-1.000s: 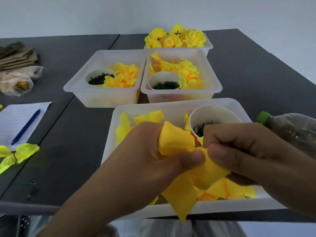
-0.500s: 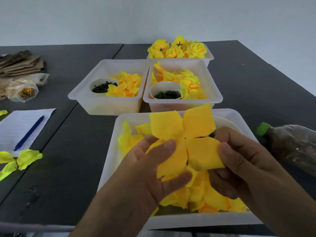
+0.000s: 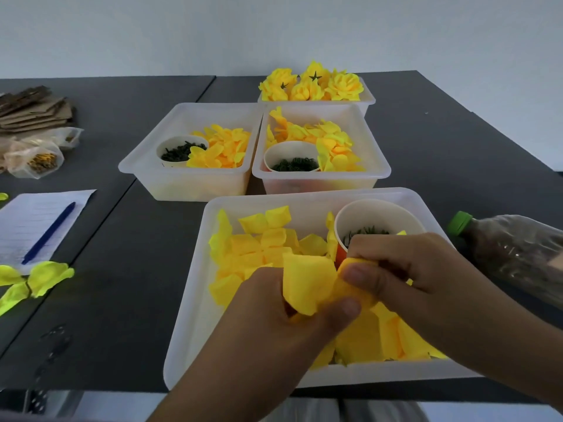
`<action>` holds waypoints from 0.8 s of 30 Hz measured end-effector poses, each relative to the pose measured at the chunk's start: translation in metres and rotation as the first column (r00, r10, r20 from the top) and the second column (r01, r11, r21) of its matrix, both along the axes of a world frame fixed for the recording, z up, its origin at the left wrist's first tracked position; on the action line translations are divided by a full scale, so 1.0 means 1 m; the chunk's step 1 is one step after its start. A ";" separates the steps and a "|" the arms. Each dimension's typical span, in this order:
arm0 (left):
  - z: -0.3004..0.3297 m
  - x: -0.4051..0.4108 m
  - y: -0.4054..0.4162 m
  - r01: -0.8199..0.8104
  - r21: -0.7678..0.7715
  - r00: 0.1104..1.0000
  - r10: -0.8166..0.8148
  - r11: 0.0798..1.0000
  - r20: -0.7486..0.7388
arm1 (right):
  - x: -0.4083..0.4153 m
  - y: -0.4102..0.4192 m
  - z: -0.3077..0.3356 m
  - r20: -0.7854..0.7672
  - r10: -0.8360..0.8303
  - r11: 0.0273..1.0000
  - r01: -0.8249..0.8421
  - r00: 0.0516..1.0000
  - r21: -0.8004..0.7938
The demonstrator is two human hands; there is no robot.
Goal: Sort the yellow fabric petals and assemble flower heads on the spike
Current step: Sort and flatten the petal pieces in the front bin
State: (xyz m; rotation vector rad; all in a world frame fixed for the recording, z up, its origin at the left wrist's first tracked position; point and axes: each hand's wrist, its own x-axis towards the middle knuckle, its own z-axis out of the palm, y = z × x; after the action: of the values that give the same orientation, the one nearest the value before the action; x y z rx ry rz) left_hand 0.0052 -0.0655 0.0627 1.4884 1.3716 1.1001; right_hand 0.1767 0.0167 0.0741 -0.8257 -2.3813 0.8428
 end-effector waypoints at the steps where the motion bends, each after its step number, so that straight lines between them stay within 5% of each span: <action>1: -0.002 0.001 0.001 -0.010 0.026 1.000 0.010 1.000 0.001 | -0.001 -0.001 0.000 -0.006 0.010 1.000 -0.010 1.000 -0.007; 3: -0.002 0.000 0.003 -0.003 0.012 0.999 0.002 1.000 0.051 | 0.000 0.003 0.002 -0.106 0.082 0.970 -0.104 0.991 -0.222; 6: 0.006 -0.005 0.003 0.128 -0.066 0.971 -0.112 0.990 0.213 | 0.010 0.011 0.005 -0.290 0.266 0.703 -0.391 0.919 -0.595; 9: 0.013 -0.007 0.002 0.173 -0.062 0.955 -0.152 0.983 0.253 | 0.012 0.009 0.011 -0.435 0.278 0.512 -0.515 0.857 -0.688; 11: 0.014 -0.003 0.002 0.102 -0.077 0.964 -0.079 0.992 0.253 | 0.011 0.005 0.012 -0.406 0.205 0.625 -0.439 0.890 -0.646; 14: 0.011 0.003 -0.002 -0.150 0.082 0.988 0.152 0.985 -0.010 | 0.008 0.001 0.011 -0.204 0.067 0.977 -0.106 0.977 -0.187; 16: 0.010 0.007 -0.006 -0.238 0.234 0.945 0.280 0.943 -0.168 | 0.004 -0.001 0.010 -0.134 -0.017 1.000 0.016 0.991 -0.003; 18: 0.010 0.011 -0.009 -0.256 0.304 0.918 0.329 0.918 -0.221 | 0.003 -0.003 0.008 -0.122 -0.047 0.999 0.047 0.991 -0.003; 24: 0.005 0.010 -0.009 -0.267 0.215 0.957 0.284 0.939 -0.052 | 0.003 -0.001 0.000 -0.171 -0.055 0.975 0.016 0.984 -0.224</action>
State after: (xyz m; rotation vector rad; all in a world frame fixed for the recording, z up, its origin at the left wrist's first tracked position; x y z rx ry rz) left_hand 0.0153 -0.0743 0.0676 1.5329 1.5999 1.4062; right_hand 0.1793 0.0155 0.0740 -0.8385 -2.1386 1.1332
